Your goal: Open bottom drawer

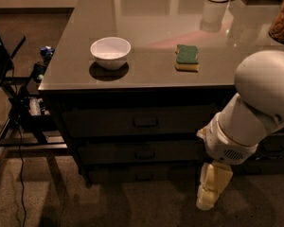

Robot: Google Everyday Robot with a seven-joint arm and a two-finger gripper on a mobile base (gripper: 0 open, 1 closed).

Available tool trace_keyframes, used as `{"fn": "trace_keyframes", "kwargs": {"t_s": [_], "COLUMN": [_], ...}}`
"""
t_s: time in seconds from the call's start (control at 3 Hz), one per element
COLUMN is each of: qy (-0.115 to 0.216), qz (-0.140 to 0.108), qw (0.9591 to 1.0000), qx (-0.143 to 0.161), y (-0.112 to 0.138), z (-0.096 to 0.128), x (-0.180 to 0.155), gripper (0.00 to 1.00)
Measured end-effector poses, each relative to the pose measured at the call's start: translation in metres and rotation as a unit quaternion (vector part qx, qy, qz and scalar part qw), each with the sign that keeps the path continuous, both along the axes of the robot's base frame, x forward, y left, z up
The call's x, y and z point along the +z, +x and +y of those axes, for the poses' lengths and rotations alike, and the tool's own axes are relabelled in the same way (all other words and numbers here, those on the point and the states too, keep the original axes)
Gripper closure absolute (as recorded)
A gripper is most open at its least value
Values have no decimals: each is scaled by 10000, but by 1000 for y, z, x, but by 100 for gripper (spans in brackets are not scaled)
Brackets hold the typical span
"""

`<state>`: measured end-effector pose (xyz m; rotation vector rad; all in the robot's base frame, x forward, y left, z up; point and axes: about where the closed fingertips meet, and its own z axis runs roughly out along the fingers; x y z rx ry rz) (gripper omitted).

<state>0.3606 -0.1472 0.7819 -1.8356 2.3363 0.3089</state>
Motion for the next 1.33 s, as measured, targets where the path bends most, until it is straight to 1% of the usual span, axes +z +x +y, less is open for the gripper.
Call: {"fn": "trace_keyframes", "kwargs": {"t_s": [0.33, 0.67, 1.0, 1.33], "qy": [-26, 5, 5, -33], "qz": [303, 542, 543, 688], "qw": [9995, 9981, 9980, 9973], "qx": [-129, -309, -308, -245], "y": [-3, 3, 3, 3], "z": [10, 19, 19, 17], "x": [-58, -120, -120, -151], "gripper": [0, 0, 0, 0]}}
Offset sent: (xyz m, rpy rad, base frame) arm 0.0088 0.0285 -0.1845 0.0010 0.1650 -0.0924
